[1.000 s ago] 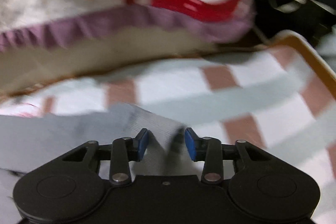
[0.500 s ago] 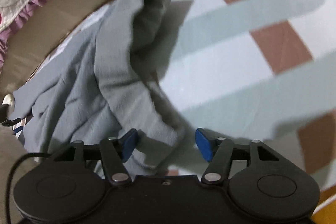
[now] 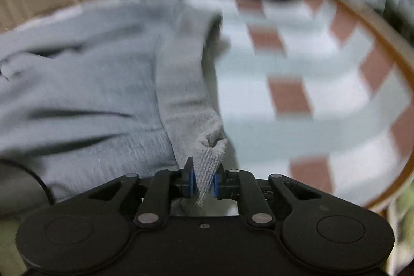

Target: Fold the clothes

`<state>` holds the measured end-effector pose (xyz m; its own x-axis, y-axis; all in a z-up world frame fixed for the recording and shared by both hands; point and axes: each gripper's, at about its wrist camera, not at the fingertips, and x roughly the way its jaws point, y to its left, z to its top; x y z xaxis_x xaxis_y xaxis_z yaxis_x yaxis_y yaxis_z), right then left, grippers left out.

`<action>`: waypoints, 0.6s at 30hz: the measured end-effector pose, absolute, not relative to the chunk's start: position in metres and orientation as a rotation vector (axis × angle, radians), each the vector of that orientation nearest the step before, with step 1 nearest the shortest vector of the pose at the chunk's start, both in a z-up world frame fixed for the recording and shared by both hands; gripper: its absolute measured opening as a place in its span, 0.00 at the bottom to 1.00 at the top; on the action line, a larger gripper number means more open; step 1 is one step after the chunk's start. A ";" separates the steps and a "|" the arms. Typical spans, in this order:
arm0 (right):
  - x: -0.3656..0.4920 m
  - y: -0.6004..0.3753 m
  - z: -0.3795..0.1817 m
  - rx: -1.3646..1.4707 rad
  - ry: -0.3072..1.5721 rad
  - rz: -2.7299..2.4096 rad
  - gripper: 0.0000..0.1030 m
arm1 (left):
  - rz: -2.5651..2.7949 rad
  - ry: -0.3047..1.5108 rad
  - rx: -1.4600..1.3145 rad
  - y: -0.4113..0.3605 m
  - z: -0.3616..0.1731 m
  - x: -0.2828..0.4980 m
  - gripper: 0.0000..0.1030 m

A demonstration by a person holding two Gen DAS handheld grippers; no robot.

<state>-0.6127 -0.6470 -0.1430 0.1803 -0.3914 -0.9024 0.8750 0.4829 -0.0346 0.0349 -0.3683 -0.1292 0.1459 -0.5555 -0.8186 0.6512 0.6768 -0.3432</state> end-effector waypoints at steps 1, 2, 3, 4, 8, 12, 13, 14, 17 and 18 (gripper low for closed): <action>-0.617 -0.651 -0.145 0.624 1.016 -0.996 0.22 | -0.864 1.119 0.110 -0.365 -0.129 0.035 0.46; -0.621 -0.655 -0.147 0.677 0.998 -1.025 0.34 | -0.852 1.117 0.103 -0.362 -0.129 0.037 0.46; -0.626 -0.661 -0.138 0.738 0.949 -1.056 0.37 | -0.844 1.125 0.086 -0.358 -0.131 0.039 0.46; -0.632 -0.667 -0.124 0.795 0.879 -1.064 0.38 | -0.838 1.141 0.061 -0.355 -0.133 0.043 0.46; -0.642 -0.701 -0.052 0.959 0.565 -0.912 0.43 | -0.802 1.194 -0.060 -0.346 -0.145 0.059 0.46; -0.591 -0.737 0.031 0.940 0.359 -0.626 0.43 | -0.766 1.261 -0.269 -0.338 -0.157 0.073 0.46; -0.570 -0.742 0.051 0.925 0.340 -0.556 0.43 | -0.757 1.270 -0.315 -0.336 -0.159 0.075 0.46; -0.545 -0.744 0.071 0.908 0.333 -0.473 0.43 | -0.755 1.275 -0.338 -0.337 -0.160 0.076 0.46; -0.465 -0.746 0.120 0.858 0.353 -0.217 0.49 | -0.756 1.269 -0.326 -0.344 -0.159 0.075 0.48; -0.435 -0.744 0.130 0.843 0.384 -0.128 0.51 | -0.751 1.267 -0.328 -0.347 -0.160 0.075 0.48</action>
